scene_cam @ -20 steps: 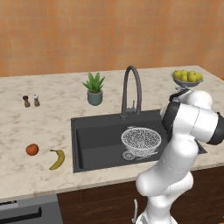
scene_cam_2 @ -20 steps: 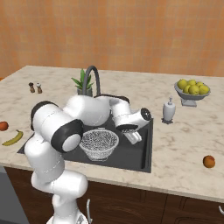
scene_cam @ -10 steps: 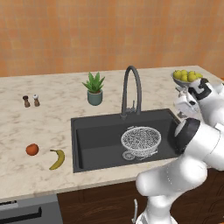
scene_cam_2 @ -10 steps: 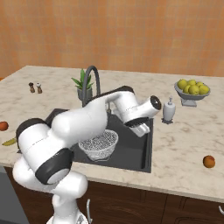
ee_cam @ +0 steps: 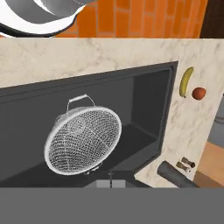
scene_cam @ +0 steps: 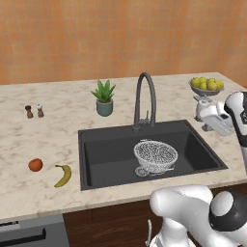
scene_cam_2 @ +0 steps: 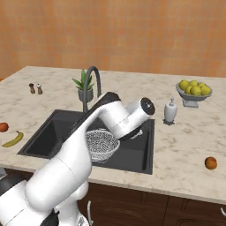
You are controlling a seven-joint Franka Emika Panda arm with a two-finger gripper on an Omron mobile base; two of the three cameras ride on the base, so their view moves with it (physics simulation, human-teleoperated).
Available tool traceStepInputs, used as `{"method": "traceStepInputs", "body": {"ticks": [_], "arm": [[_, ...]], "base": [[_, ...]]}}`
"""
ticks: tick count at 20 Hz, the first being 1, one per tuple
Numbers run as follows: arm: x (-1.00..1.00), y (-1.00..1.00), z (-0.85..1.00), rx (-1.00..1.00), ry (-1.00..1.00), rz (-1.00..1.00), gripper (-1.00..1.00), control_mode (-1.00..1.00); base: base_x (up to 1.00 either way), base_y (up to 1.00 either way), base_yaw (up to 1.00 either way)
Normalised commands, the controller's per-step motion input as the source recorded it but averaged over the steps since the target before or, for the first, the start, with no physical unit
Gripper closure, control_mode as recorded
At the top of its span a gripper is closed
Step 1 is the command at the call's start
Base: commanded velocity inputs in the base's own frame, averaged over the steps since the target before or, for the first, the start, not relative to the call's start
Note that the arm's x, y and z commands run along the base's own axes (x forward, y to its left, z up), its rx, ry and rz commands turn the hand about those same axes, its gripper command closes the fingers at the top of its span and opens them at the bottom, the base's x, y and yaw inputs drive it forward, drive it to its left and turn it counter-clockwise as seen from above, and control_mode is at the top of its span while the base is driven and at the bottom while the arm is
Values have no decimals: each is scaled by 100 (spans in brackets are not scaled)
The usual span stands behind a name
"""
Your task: Put the colander in the sink, put the orange, banana, peach in the colander, and turn on the sink faucet and pour water over the colander.
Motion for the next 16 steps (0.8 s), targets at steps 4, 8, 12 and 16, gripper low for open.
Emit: {"method": "traceStepInputs", "body": {"ticks": [4, 8, 12, 16], "arm": [[-38, 96, 51, -13, 16, 3, 100, -100], [-61, 86, 36, -10, 7, 9, 100, -100], [-61, 80, 21, -6, 3, 14, 100, -100], [-55, 94, 14, -9, 5, 15, 100, -100]], "base": [[0, 0, 0], [0, 0, 0], [0, 0, 0], [0, 0, 0]]}}
